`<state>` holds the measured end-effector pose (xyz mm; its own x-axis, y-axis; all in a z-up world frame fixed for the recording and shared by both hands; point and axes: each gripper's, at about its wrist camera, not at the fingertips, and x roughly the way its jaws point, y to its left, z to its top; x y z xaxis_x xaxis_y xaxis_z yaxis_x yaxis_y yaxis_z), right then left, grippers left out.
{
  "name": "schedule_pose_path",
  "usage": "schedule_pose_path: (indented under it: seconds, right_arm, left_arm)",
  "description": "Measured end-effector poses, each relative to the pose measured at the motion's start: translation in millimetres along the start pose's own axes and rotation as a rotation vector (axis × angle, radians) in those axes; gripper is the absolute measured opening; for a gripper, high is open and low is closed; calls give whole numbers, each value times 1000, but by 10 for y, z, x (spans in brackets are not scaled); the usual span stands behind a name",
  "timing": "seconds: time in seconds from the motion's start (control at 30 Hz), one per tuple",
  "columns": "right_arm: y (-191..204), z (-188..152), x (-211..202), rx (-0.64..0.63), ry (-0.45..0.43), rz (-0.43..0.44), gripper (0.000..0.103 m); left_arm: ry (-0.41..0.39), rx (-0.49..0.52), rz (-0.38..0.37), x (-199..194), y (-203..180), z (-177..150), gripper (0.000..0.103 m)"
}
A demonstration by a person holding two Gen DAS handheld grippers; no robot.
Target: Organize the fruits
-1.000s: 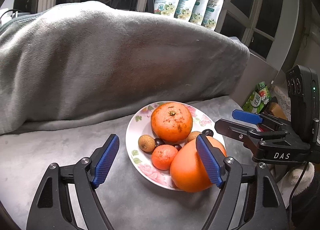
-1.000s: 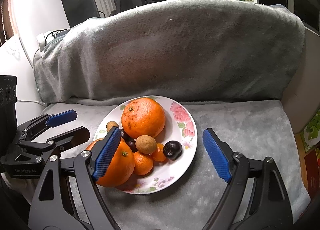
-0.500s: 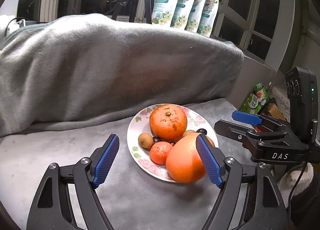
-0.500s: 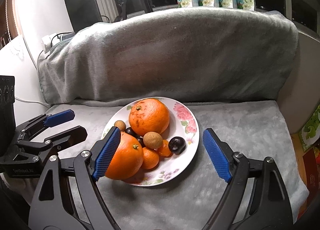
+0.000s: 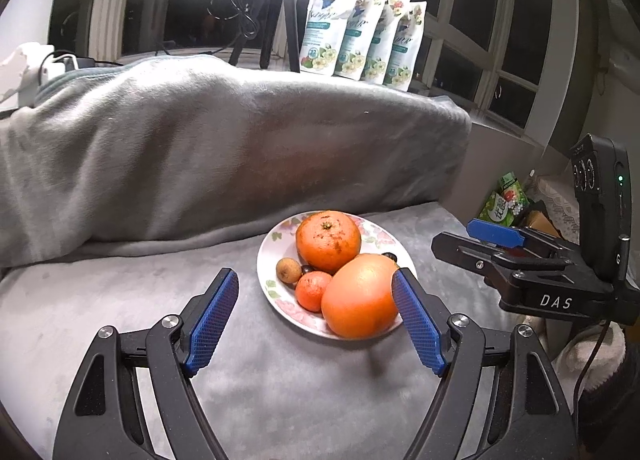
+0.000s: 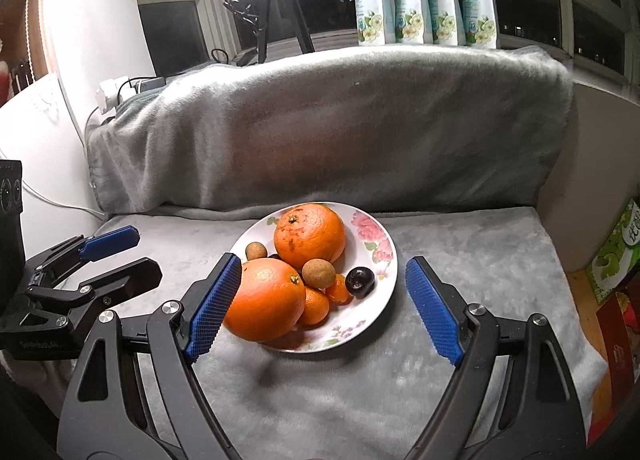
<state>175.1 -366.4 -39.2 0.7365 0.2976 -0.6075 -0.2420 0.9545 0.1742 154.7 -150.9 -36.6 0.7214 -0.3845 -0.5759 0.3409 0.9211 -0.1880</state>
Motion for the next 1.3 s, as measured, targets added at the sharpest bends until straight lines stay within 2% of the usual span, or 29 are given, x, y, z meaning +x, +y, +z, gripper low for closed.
schedule_pose_path:
  seconds: [0.13,0.43,0.47,0.53,0.73,1.0,1.3]
  right_arm:
    - [56,-33,-128,-1,-11,-7,87]
    - [274,-163,-432,-32,-48,-97,87]
    - [302,-175,-469,-35,-57,-110,88]
    - [340,-192,-541,-36,-76,-129,103]
    - [484,-274,-735,-40,-149,-185,103]
    - [551,-378,-792,-11,-147,-170,103]
    - [546,-391,-795,-8,-148,-168,103]
  left_arm:
    - [-15,-6,7,-143,5,-61,79]
    - [-59,1,36,-497,-46,-211,81]
    - [-64,1,38,-535,-52,-230,82]
    - [-72,-1,48,-607,-59,-273,82]
    - [-81,-24,78,-754,-35,-388,82]
    - [-80,-23,127,-900,-31,-478,83]
    - [-88,-26,147,-942,-22,-472,83]
